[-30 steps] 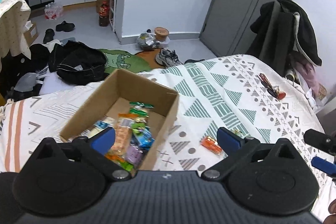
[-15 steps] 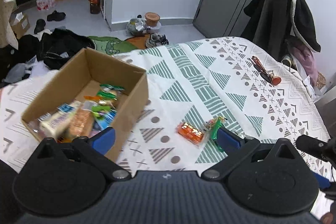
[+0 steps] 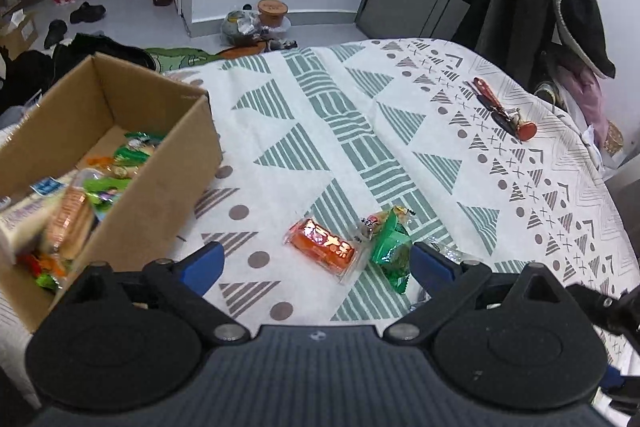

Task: Organize snacks
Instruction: 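Move the left tool to the orange packet while the right grasps the white bread pack, then grasp the orange packet with the left tool while the right carries the bread pack toward the box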

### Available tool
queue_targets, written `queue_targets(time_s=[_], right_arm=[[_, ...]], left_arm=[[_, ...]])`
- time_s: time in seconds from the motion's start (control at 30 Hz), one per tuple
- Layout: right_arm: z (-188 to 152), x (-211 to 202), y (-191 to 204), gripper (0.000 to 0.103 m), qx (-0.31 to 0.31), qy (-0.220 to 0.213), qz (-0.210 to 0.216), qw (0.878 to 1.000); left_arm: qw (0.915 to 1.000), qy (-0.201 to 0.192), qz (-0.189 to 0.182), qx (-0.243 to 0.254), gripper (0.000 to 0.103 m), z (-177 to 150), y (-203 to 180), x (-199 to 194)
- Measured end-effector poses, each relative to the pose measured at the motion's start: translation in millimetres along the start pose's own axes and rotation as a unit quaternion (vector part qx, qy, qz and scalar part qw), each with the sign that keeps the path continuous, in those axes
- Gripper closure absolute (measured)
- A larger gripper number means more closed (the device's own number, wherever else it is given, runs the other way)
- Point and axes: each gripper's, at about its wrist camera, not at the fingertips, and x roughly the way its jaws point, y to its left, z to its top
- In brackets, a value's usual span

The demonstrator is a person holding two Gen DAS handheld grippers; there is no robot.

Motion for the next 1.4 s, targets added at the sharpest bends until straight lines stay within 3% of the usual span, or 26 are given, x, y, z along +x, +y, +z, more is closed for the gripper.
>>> queue_targets(time_s=[0.17, 0.43, 0.6, 1.0, 1.07, 1.17, 1.23, 1.4], right_arm=[[1.0, 20.8, -2.3, 0.018, 0.01, 0.016, -0.01, 1.0], [-0.3, 52.5, 18.9, 0.019, -0.044, 0.03, -0.036, 0.998], [-1.9, 69.3, 28.7, 0.019, -0.072, 0.04, -0.041, 0.996], [-8.0, 108.7, 36.8, 0.017, -0.115, 0.058, -0.076, 0.989], [-11.7, 109.0, 39.5, 0.027, -0.128, 0.055, -0.078, 0.987], [-13.7, 106.1, 41.0, 0.062, -0.129, 0.065, -0.049, 0.988], [-13.8, 103.1, 40.2, 0.064, -0.121, 0.069, -0.042, 0.989], [-15.6, 90.9, 42.3, 0.072, -0.121, 0.065, -0.039, 0.99]], left_arm=[[0.9997, 0.009, 0.0, -0.023, 0.012, 0.5, 1.8, 22.4], [0.9972, 0.029, 0.034, -0.059, 0.032, 2.7, 10.7, 61.6], [0.9958, 0.039, 0.046, -0.069, 0.032, 1.8, 11.9, 80.9], [0.9965, 0.04, 0.07, -0.024, 0.034, 2.4, -4.2, 93.6], [0.9971, 0.036, 0.065, -0.018, 0.04, -0.7, -2.6, 92.1], [0.9982, 0.033, 0.048, -0.017, 0.07, -2.0, 1.6, 87.3], [0.9985, 0.037, 0.035, -0.021, 0.082, -2.3, 4.3, 82.9], [0.9986, 0.034, 0.02, -0.035, 0.086, -5.7, 14.7, 68.4]])
